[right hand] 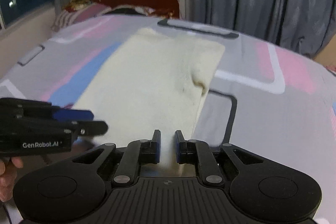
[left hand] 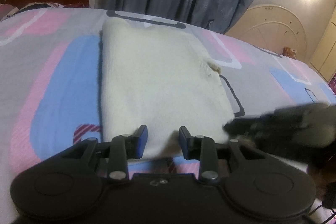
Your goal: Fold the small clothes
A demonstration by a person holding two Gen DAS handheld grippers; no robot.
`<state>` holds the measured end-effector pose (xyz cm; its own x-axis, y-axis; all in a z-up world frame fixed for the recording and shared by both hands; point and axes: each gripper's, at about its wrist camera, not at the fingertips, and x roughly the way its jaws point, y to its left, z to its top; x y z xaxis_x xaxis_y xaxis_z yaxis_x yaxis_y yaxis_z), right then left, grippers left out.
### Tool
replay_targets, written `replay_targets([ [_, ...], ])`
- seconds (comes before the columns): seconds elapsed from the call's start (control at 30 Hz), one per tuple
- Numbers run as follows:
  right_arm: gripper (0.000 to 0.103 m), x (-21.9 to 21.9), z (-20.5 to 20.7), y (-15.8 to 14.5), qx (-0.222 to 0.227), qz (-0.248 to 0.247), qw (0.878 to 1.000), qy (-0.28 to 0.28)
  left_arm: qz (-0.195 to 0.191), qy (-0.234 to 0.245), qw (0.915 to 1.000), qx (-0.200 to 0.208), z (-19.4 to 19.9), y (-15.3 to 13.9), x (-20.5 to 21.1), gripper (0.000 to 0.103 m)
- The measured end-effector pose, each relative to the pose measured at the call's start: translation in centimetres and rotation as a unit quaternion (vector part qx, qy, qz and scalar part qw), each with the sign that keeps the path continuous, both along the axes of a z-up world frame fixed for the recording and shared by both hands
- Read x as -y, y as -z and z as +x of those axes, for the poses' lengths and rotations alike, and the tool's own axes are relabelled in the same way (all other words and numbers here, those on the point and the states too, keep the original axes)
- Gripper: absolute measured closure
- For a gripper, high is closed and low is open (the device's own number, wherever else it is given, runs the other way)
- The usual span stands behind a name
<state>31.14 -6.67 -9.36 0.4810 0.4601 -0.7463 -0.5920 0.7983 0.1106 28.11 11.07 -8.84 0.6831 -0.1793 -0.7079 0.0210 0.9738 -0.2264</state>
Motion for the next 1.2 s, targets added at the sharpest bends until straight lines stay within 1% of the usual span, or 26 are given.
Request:
replay_targets([
  [0.03, 0.091, -0.3, -0.2, 0.6, -0.004, -0.003, 1.000, 0.001, -0.001, -0.003, 1.0000, -0.001, 0.0, 0.0, 0.0, 0.072],
  [0.07, 0.091, -0.2, -0.4, 0.8, 0.003, 0.001, 1.000, 0.003, -0.002, -0.005, 1.0000, -0.001, -0.4, -0.2, -0.2, 0.072],
  [0.17, 0.091, -0.3, -0.2, 0.6, 0.001, 0.003, 1.000, 0.009, 0.004, -0.008, 1.0000, 0.001, -0.2, 0.1, 0.2, 0.072],
  [0.4, 0.091, 0.3, -0.4, 0.9, 0.007, 0.016, 1.000, 0.015, 0.025, -0.015, 0.9996, 0.003, -0.2, 0.3, 1.3, 0.072],
  [0.57, 0.091, 0.7, -0.4, 1.0, 0.007, 0.021, 0.999, 0.023, 0.045, -0.018, 0.9988, -0.006, -0.2, -0.2, 2.1, 0.072],
  [0.6, 0.091, 0.8, -0.3, 0.6, -0.002, 0.020, 0.999, 0.027, 0.044, -0.019, 0.9988, -0.007, -0.6, -0.8, 2.3, 0.070],
  [0.63, 0.091, 1.1, -0.3, 0.1, -0.009, 0.023, 0.999, 0.032, 0.041, -0.020, 0.9989, -0.002, -1.1, -1.4, 2.5, 0.060],
  [0.67, 0.090, 2.0, -0.9, -0.9, -0.009, 0.038, 0.998, 0.039, 0.040, -0.024, 0.9989, 0.008, -2.1, -2.1, 2.7, 0.052],
  [0.7, 0.090, 3.0, -1.6, -1.8, -0.002, 0.054, 0.998, 0.043, 0.043, -0.032, 0.9984, 0.021, -3.3, -2.9, 3.1, 0.029],
  [0.73, 0.084, 3.8, -2.4, -2.6, 0.005, 0.065, 0.997, 0.045, 0.049, -0.039, 0.9974, 0.036, -4.5, -3.6, 3.4, 0.021],
  [0.77, 0.060, 4.9, -3.5, -3.5, 0.013, 0.075, 0.996, 0.048, 0.054, -0.044, 0.9963, 0.051, -5.9, -4.3, 3.8, 0.020],
  [0.8, 0.046, 6.1, -4.8, -4.4, 0.024, 0.087, 0.995, 0.052, 0.055, -0.044, 0.9961, 0.054, -7.3, -5.0, 4.1, 0.020],
  [0.83, 0.029, 7.3, -6.1, -5.2, 0.039, 0.098, 0.993, 0.058, 0.055, -0.046, 0.9961, 0.052, -8.5, -5.7, 4.5, 0.019],
  [0.87, 0.026, 8.4, -7.3, -6.0, 0.049, 0.102, 0.992, 0.060, 0.056, -0.051, 0.9956, 0.055, -10.0, -6.5, 4.9, 0.017],
  [0.9, 0.026, 9.6, -8.6, -6.8, 0.053, 0.102, 0.991, 0.061, 0.060, -0.059, 0.9944, 0.065, -11.7, -7.5, 5.3, 0.012],
  [0.93, 0.021, 10.8, -10.0, -7.5, 0.057, 0.103, 0.991, 0.064, 0.065, -0.064, 0.9930, 0.075, -13.2, -8.3, 5.8, 0.009],
  [0.97, 0.013, 11.8, -11.2, -8.1, 0.063, 0.101, 0.990, 0.071, 0.074, -0.066, 0.9912, 0.088, -14.9, -9.2, 6.4, 0.008],
  [1.0, 0.010, 12.8, -12.5, -8.6, 0.071, 0.099, 0.990, 0.077, 0.083, -0.066, 0.9896, 0.098, -16.4, -9.9, 7.0, 0.007],
  [1.07, 0.005, 14.8, -15.2, -9.5, 0.084, 0.092, 0.989, 0.083, 0.104, -0.067, 0.9865, 0.107, -19.0, -11.1, 8.2, 0.006],
  [1.1, 0.004, 15.6, -16.4, -9.9, 0.085, 0.091, 0.988, 0.091, 0.108, -0.069, 0.9859, 0.108, -19.9, -11.5, 8.6, 0.006],
  [1.17, 0.002, 16.8, -18.7, -10.5, 0.089, 0.093, 0.987, 0.095, 0.104, -0.073, 0.9854, 0.114, -21.8, -12.5, 9.4, 0.006],
  [1.2, 0.001, 17.3, -20.0, -11.0, 0.096, 0.090, 0.987, 0.095, 0.098, -0.069, 0.9853, 0.122, -23.0, -13.0, 9.8, 0.009],
])
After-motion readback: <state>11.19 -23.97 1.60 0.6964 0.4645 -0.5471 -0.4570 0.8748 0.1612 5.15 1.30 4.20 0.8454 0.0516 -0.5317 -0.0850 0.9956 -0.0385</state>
